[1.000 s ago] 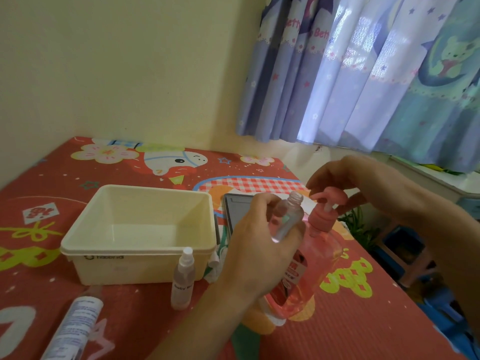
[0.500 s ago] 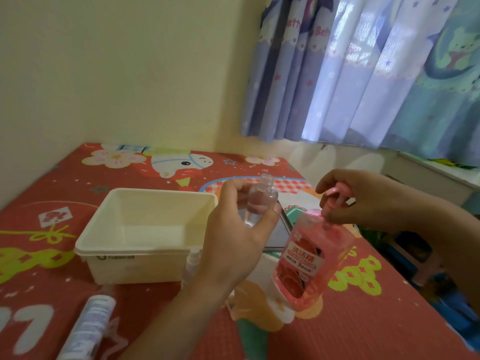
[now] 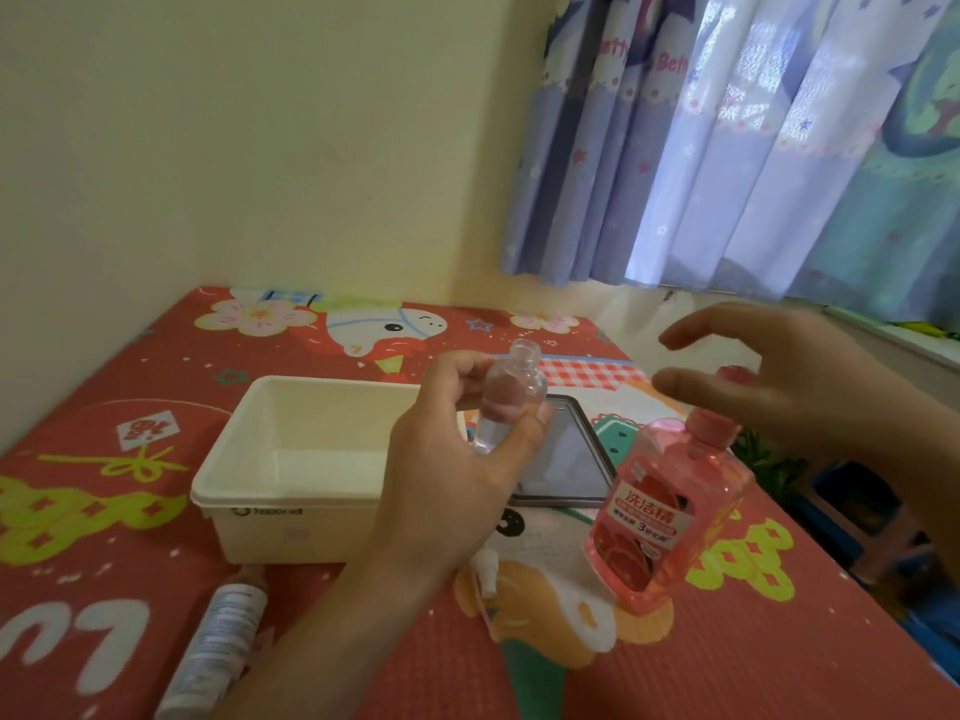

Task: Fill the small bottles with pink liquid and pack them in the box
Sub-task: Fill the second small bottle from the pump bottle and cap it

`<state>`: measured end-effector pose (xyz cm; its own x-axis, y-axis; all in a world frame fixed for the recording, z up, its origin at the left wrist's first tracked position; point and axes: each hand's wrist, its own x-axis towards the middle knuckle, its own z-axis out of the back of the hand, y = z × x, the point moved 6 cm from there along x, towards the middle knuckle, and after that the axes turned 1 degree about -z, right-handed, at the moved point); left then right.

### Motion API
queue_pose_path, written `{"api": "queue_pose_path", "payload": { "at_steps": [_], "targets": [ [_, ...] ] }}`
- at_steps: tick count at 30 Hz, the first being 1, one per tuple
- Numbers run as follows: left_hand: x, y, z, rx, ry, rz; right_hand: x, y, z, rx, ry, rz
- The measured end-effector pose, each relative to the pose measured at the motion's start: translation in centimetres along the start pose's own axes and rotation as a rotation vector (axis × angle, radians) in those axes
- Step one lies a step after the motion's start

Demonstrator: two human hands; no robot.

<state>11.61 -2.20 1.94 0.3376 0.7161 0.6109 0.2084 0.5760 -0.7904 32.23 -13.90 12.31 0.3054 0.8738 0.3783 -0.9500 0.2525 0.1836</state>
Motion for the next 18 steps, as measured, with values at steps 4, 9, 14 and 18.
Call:
{"api": "queue_pose_path", "payload": {
  "at_steps": [4,9,14,18],
  "targets": [
    [0.0,-0.1,1.4,0.009,-0.058,-0.032,-0.8,4.3,-1.4,-0.061,-0.123,0.233],
    [-0.3,0.0,2.9,0.042,-0.091,-0.046,-1.9,6.9,-6.8,-0.069,-0.072,0.405],
    [-0.4,0.1,4.5,0.073,-0.111,-0.075,-3.2,7.0,-14.1,-0.091,0.141,0.480],
    [-0.3,0.4,5.3,0.078,-0.122,-0.081,-4.2,6.6,-18.7,-0.141,0.243,0.501]
  ]
}}
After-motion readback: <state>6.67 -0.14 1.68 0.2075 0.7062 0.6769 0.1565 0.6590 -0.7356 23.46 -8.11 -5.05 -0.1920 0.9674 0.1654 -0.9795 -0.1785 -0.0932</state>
